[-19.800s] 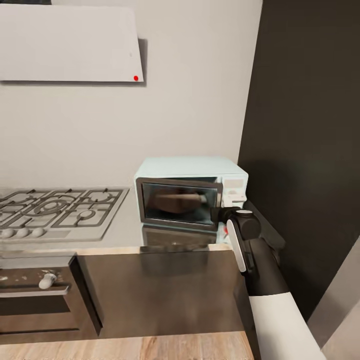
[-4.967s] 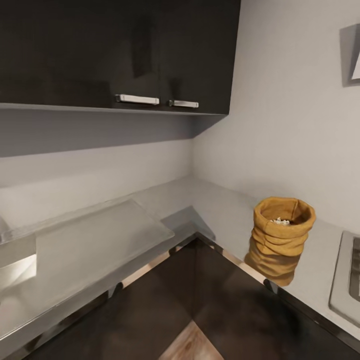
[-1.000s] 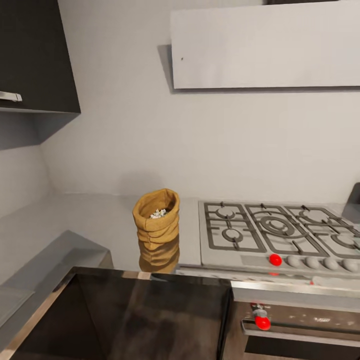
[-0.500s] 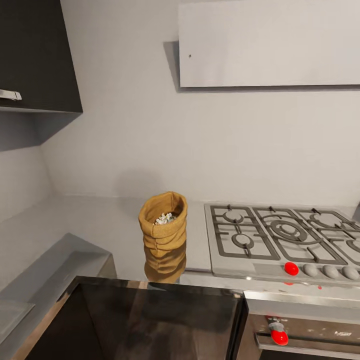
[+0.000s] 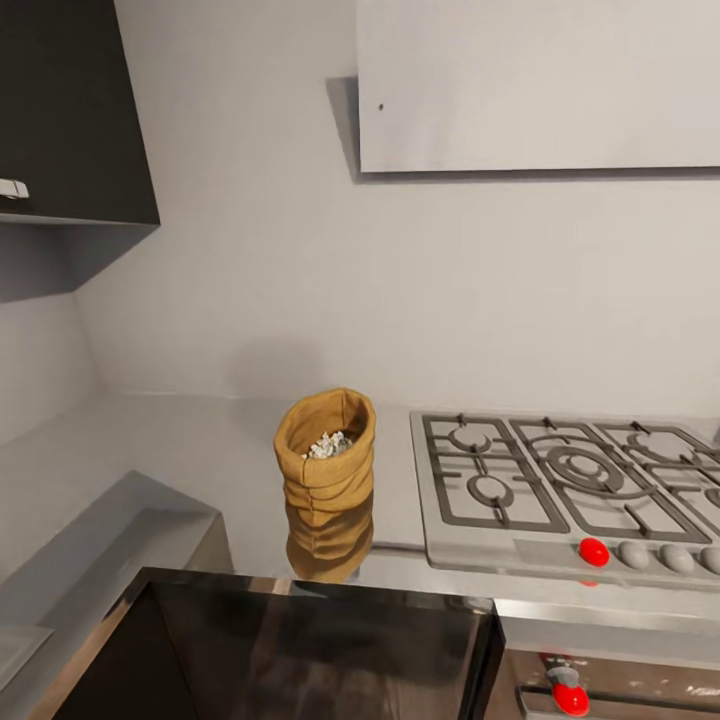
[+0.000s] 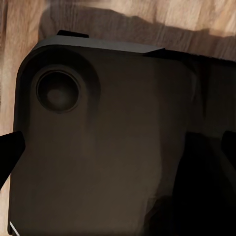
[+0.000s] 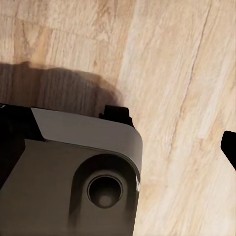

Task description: In the kitchen, take the popcorn bag from the countertop, put it into the microwave, and heat it until the popcorn is cooked so the cooked popcorn ends up inside the bag.

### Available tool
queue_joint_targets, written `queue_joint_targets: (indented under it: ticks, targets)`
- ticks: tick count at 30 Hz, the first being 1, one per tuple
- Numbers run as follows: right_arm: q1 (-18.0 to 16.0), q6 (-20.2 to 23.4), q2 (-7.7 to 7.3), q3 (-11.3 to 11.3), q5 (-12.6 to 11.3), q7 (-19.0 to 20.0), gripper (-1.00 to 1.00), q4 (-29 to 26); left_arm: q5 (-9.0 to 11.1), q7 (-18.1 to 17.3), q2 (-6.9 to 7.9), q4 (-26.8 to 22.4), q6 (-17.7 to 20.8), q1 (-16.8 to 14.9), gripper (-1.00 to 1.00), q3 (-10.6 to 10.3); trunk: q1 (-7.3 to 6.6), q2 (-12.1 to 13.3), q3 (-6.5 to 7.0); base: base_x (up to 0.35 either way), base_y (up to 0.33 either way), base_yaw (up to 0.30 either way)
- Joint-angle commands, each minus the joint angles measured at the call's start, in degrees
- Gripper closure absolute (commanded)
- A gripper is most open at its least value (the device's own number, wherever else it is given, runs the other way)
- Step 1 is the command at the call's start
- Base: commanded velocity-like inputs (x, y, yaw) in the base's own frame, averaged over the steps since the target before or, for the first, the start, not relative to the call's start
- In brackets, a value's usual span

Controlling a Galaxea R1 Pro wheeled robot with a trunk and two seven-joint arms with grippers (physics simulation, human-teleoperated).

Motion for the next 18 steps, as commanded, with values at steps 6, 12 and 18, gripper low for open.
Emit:
queue_joint_targets:
  ticks: [6, 12, 18]
  targets:
    - [-0.1, -0.2, 0.02, 0.0, 0.5, -0.3, -1.0, 0.2, 0.5, -0.1, -0.01, -0.1, -0.1, 0.0, -1.0, 0.1, 0.0, 0.0, -0.05, 0.01, 0.0, 0.0]
    - [-0.1, -0.2, 0.02, 0.0, 0.6, 0.1, -1.0, 0.2, 0.5, -0.1, -0.01, -0.1, -0.1, 0.0, -1.0, 0.1, 0.0, 0.0, -0.05, 0.0, 0.0, 0.0]
    - [-0.1, -0.6, 0.05, 0.1, 0.7, 0.3, -1.0, 0.2, 0.5, -0.1, -0.01, -0.1, -0.1, 0.0, -1.0, 0.1, 0.0, 0.0, -0.05, 0.0, 0.0, 0.0]
